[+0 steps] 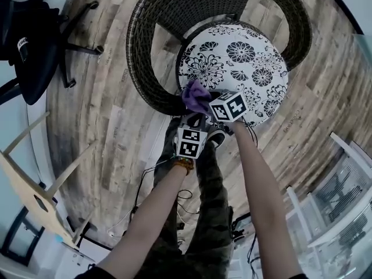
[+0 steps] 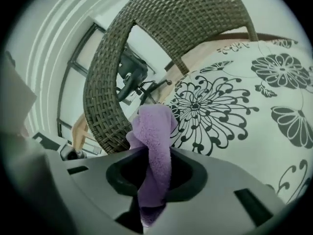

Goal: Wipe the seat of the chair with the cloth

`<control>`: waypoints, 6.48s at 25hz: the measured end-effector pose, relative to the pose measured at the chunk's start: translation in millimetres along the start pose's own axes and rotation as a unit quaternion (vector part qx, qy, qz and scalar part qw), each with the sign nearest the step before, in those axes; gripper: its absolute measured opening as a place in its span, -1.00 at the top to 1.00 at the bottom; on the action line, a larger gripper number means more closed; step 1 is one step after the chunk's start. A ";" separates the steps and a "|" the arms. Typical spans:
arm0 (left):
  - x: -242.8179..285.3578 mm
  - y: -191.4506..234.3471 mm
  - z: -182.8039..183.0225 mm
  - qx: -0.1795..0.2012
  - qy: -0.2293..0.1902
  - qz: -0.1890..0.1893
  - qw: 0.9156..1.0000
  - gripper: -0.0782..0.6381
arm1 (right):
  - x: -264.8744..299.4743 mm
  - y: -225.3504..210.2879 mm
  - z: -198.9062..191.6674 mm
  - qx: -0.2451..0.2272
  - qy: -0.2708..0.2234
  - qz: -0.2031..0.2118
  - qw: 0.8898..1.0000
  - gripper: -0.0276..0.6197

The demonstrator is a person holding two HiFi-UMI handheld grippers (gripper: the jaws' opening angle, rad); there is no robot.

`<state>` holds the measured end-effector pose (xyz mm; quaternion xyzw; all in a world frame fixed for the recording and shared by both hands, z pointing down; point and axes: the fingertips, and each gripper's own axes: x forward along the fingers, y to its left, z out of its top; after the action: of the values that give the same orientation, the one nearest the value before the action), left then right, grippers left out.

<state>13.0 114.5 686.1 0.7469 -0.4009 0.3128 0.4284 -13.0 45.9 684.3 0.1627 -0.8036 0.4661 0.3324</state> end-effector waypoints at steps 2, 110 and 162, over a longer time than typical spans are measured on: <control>0.3 0.0 -0.3 0.001 0.001 -0.002 1.000 0.74 | -1.4 -4.5 1.6 0.017 0.008 0.005 1.000 0.66; -0.4 2.8 -1.6 -0.117 0.009 -0.048 0.992 0.74 | -36.0 -97.1 72.0 -0.200 0.088 -0.049 0.975 0.68; -0.6 1.4 -5.8 -0.097 0.027 -0.072 0.992 0.74 | 17.6 -49.7 102.7 -0.294 0.139 0.044 0.945 0.76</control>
<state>10.7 119.4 688.7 0.7200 -0.3634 0.2606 0.5307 -36.6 -66.8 692.9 -0.0441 -0.8573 0.2415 0.4526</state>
